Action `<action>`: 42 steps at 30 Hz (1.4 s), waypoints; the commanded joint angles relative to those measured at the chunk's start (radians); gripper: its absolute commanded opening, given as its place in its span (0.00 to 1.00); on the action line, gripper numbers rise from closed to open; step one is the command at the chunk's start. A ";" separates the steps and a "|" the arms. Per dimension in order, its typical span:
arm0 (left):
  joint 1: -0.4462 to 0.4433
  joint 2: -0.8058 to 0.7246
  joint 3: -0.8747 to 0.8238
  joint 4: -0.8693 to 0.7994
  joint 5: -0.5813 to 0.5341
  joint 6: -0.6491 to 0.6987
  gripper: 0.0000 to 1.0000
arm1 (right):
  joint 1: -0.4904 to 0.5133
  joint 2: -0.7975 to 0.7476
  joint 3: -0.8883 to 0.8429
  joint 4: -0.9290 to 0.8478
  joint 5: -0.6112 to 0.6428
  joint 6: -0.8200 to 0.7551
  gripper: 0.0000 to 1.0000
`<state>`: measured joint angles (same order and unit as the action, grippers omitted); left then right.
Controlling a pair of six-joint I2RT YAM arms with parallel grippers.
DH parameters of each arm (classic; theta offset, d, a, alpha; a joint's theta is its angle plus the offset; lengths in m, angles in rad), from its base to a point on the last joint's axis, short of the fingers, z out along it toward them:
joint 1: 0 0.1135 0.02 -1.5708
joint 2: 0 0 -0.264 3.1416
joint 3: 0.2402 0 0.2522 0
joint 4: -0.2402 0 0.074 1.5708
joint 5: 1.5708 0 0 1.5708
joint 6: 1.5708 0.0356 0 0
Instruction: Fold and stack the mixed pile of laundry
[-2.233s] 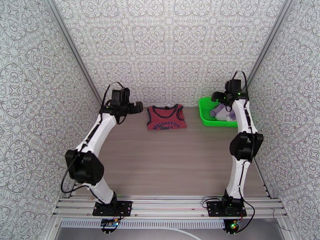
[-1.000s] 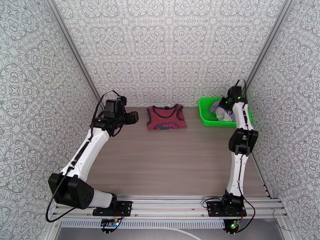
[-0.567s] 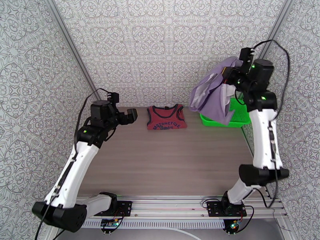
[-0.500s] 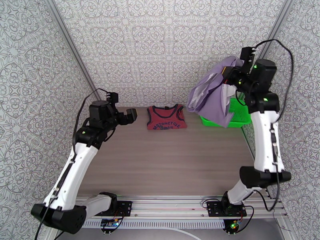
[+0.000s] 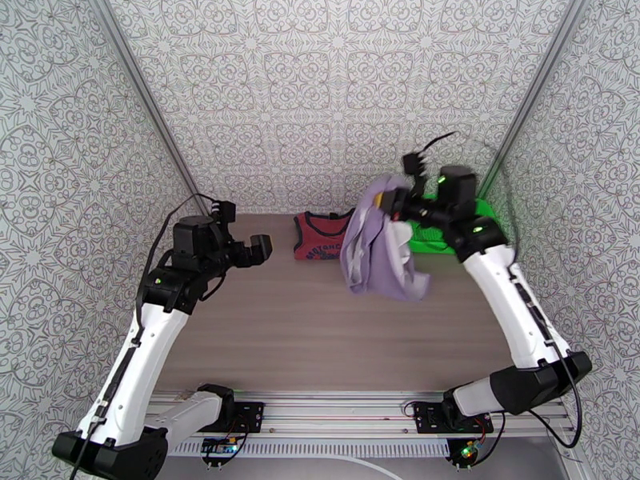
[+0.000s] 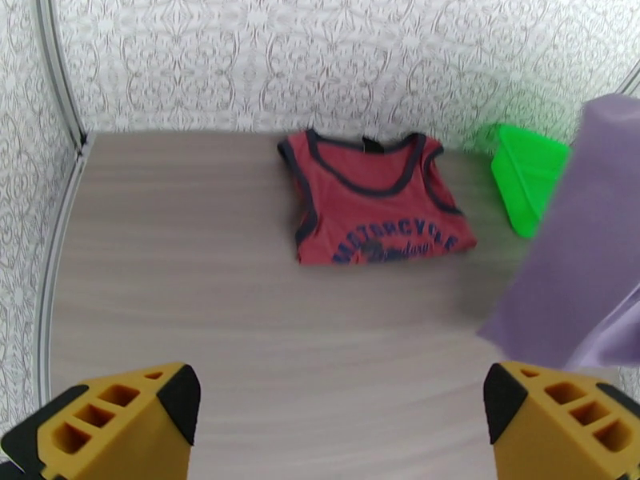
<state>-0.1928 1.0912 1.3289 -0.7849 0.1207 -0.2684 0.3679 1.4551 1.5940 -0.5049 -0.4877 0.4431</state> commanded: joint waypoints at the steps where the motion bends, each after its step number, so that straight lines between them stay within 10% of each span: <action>1: -0.016 -0.022 -0.024 -0.077 0.050 -0.016 0.99 | 0.063 -0.061 -0.135 0.143 0.119 0.106 0.00; 8: -0.288 -0.008 -0.207 0.014 -0.018 -0.020 0.99 | 0.090 -0.102 -0.336 0.231 0.242 0.271 0.00; 16: -0.784 0.105 -0.601 0.636 -0.482 0.042 0.99 | 0.093 -0.110 -0.337 0.236 0.299 0.338 0.00; 30: -0.879 0.648 -0.386 0.661 -0.700 -0.178 0.99 | 0.104 -0.121 -0.347 0.240 0.314 0.355 0.00; 42: -0.858 0.648 -0.356 0.598 -0.791 -0.220 0.99 | 0.105 -0.146 -0.368 0.223 0.334 0.337 0.00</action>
<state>-1.0618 1.7599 0.9585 -0.1577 -0.6315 -0.4561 0.4625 1.3342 1.2316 -0.3004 -0.1707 0.7879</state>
